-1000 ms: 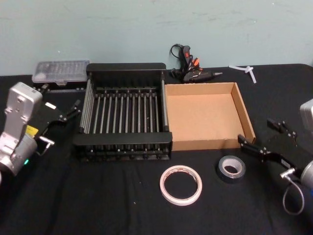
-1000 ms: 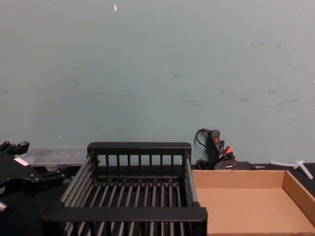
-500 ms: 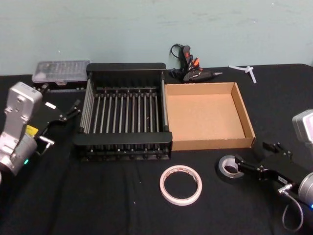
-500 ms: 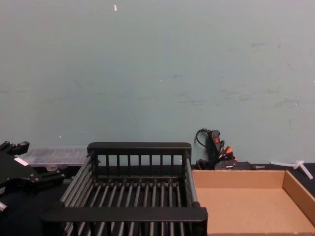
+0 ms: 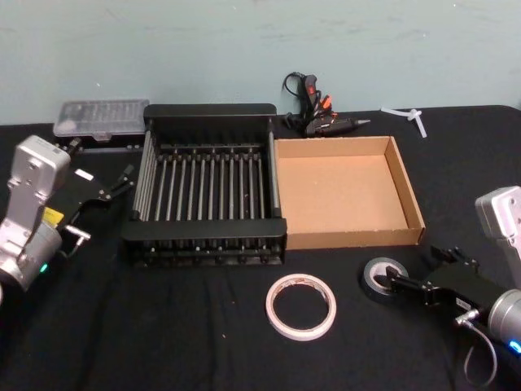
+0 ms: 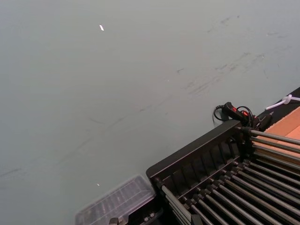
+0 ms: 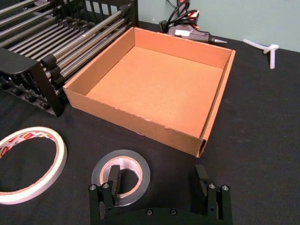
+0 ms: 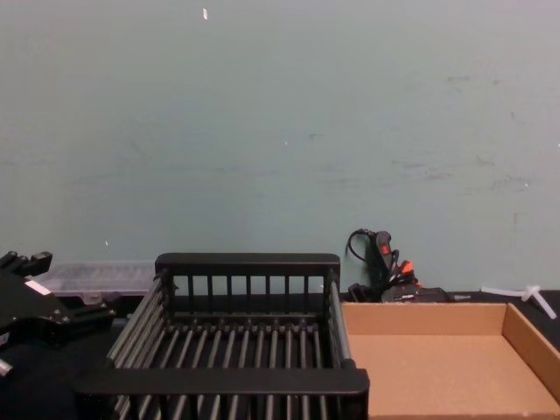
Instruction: Pick up the white tape and place it into the black box , Pick up the silver tape and place it into the brown box.
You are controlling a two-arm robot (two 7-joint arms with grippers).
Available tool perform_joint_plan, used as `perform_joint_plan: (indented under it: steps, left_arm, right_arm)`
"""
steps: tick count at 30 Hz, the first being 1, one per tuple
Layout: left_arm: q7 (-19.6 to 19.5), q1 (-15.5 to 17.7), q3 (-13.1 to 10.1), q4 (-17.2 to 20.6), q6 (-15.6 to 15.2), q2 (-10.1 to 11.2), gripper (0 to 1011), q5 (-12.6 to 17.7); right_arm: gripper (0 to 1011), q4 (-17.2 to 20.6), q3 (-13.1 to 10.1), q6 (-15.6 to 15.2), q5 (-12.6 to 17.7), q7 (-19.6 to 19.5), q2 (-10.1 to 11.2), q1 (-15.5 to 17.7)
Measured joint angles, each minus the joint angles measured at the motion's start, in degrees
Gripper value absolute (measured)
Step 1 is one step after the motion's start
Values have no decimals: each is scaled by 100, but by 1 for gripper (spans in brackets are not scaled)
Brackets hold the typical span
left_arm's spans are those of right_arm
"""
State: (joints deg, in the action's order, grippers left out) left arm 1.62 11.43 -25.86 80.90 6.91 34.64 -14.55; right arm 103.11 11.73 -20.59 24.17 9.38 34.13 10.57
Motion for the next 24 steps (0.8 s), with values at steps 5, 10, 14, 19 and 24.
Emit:
perform_joint_plan:
  steps: [5, 10, 14, 19, 24]
  left_arm:
    - [0, 0, 0, 0, 0, 0, 1001, 0]
    - [0, 0, 0, 0, 0, 0, 1001, 0]
    - [0, 0, 0, 0, 0, 0, 1001, 0]
    - [0, 0, 0, 0, 0, 0, 1001, 0]
    - [0, 0, 0, 0, 0, 0, 1001, 0]
  right_arm:
    - [1002, -106, 32, -44, -85, 88, -76, -107]
    - [1002, -200, 68, -115, -168, 165, -150, -204]
    - [1002, -249, 72, -152, -210, 201, -211, -244]
    - [1002, -311, 53, -202, -266, 238, -288, -276]
    - [1002, -333, 3, -230, -310, 263, -338, -279]
